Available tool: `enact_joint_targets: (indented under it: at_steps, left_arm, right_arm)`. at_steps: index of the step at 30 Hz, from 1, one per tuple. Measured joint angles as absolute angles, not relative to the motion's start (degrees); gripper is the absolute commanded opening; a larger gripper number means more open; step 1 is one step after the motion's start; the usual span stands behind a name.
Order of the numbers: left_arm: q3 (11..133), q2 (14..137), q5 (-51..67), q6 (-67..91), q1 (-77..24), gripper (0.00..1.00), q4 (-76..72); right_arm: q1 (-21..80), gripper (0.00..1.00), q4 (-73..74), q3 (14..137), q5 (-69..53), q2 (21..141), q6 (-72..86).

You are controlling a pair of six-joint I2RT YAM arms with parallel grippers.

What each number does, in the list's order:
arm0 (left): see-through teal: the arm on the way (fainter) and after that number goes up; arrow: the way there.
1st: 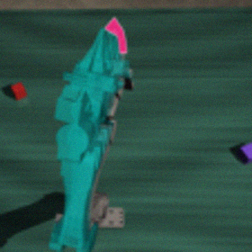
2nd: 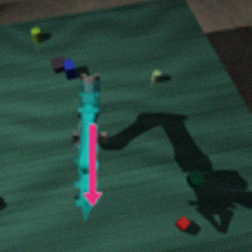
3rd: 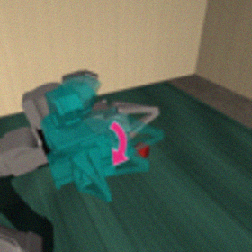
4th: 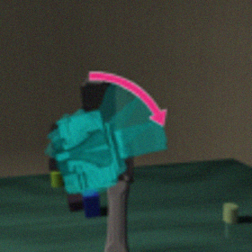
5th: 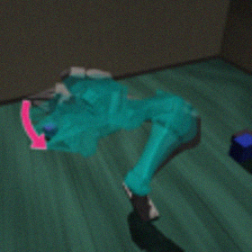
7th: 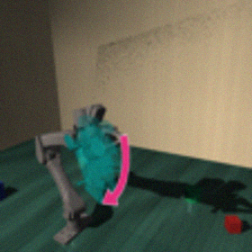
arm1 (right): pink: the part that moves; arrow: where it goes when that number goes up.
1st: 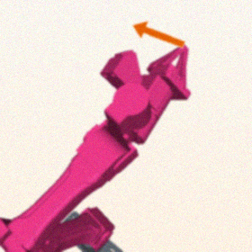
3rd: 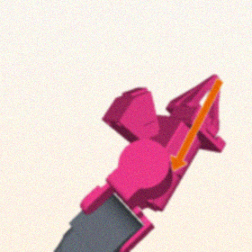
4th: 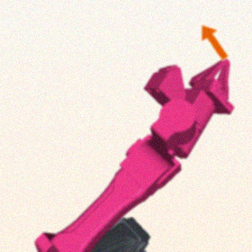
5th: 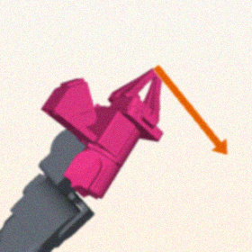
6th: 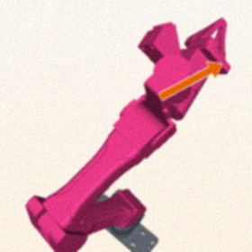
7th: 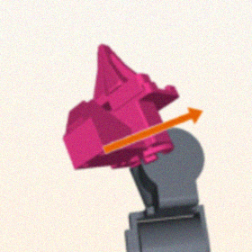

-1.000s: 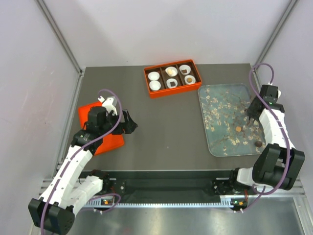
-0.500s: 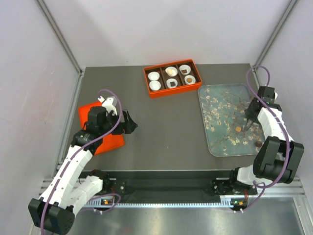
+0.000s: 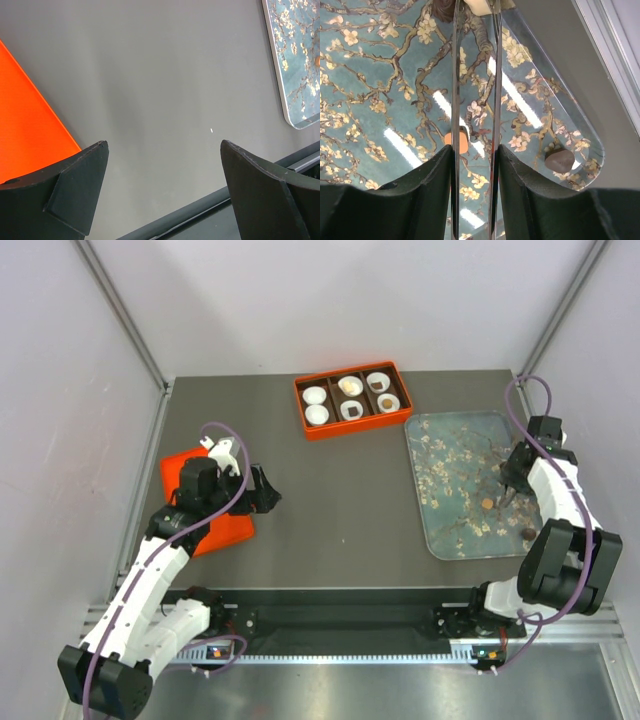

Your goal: Pack the chocolate

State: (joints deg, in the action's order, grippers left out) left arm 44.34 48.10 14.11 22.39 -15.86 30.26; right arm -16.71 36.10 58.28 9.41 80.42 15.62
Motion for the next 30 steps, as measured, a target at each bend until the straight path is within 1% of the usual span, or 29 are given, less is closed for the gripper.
enact_joint_targets:
  at_steps: [6, 15, 23, 30]
  left_arm:
    - [44.3, 48.1, 14.1, 22.4, -16.0, 0.98, 30.3]
    - [44.3, 47.7, 13.9, 22.4, -16.1, 0.98, 30.3]
    - [44.3, 47.7, 13.9, 22.4, -16.1, 0.98, 30.3]
    - [44.3, 47.7, 13.9, 22.4, -16.1, 0.98, 30.3]
  right_arm:
    - [-16.9, 0.4, 37.0, 59.3, 9.5, 80.4, 15.5]
    - [-17.1, 0.37, 36.1, 59.3, 9.0, 81.6, 14.6]
    - [-17.1, 0.29, 36.0, 59.3, 7.4, 81.7, 14.2]
    - [-17.1, 0.27, 38.5, 62.3, 5.4, 78.6, 14.6]
